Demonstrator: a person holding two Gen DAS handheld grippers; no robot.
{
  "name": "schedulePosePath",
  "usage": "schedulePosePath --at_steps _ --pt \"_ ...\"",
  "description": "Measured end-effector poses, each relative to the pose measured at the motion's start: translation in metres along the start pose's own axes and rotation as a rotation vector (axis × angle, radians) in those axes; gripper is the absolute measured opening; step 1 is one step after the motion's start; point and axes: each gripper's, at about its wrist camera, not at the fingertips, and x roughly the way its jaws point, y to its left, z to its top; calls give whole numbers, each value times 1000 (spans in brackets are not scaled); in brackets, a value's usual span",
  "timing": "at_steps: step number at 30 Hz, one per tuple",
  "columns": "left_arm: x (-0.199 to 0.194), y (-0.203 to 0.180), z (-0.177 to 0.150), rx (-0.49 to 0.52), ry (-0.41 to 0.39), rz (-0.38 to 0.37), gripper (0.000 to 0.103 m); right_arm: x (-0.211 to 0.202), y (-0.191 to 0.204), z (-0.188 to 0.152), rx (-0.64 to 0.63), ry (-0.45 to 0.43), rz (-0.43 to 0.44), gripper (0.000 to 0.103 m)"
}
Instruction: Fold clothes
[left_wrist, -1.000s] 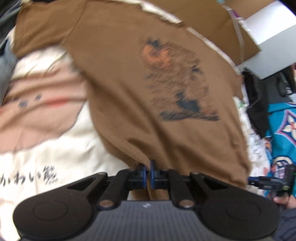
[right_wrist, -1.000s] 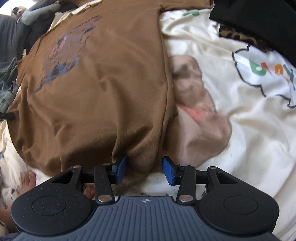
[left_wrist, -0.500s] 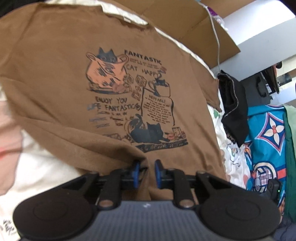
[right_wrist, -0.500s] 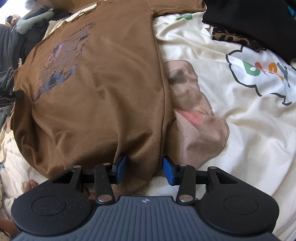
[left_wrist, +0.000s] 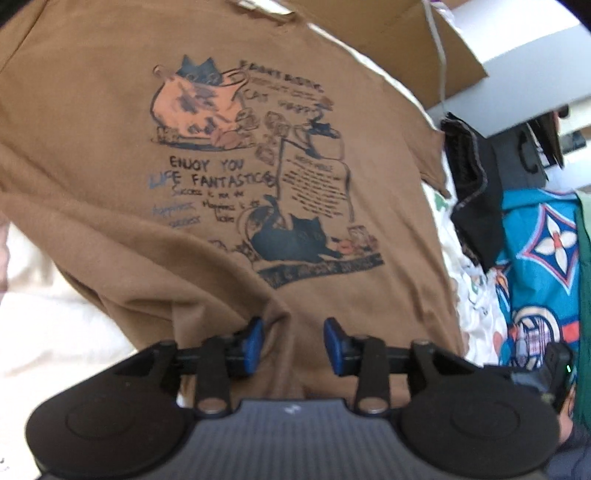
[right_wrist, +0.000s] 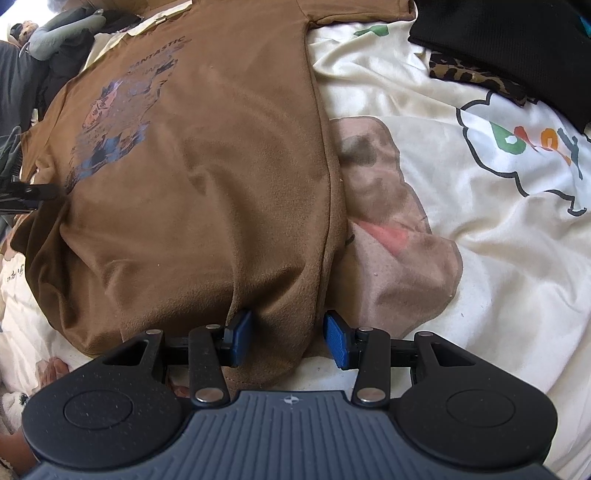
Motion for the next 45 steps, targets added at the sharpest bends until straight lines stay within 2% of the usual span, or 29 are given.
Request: schedulePosePath --at_steps 6,12,18,22,29,33,41,45 --pt "-34 -4 -12 63 15 14 45 2 0 -2 8 -1 -4 50" --pt "-69 23 -29 19 11 59 45 3 2 -2 -7 -4 -13 50" --pt "-82 54 -40 -1 9 198 44 3 1 -3 -10 -3 -16 50" --pt "-76 61 -38 20 -18 244 43 3 -1 -6 -3 0 -23 50" --pt "-62 53 -44 111 10 208 43 4 -4 -10 -1 5 -28 50" --pt "-52 54 -52 113 38 216 43 5 -2 -12 -14 18 -34 50" --pt "-56 45 -63 180 25 209 45 8 0 -12 -19 24 -49 50" --pt "-58 39 -65 204 7 180 46 9 2 -12 -24 27 -54 50"
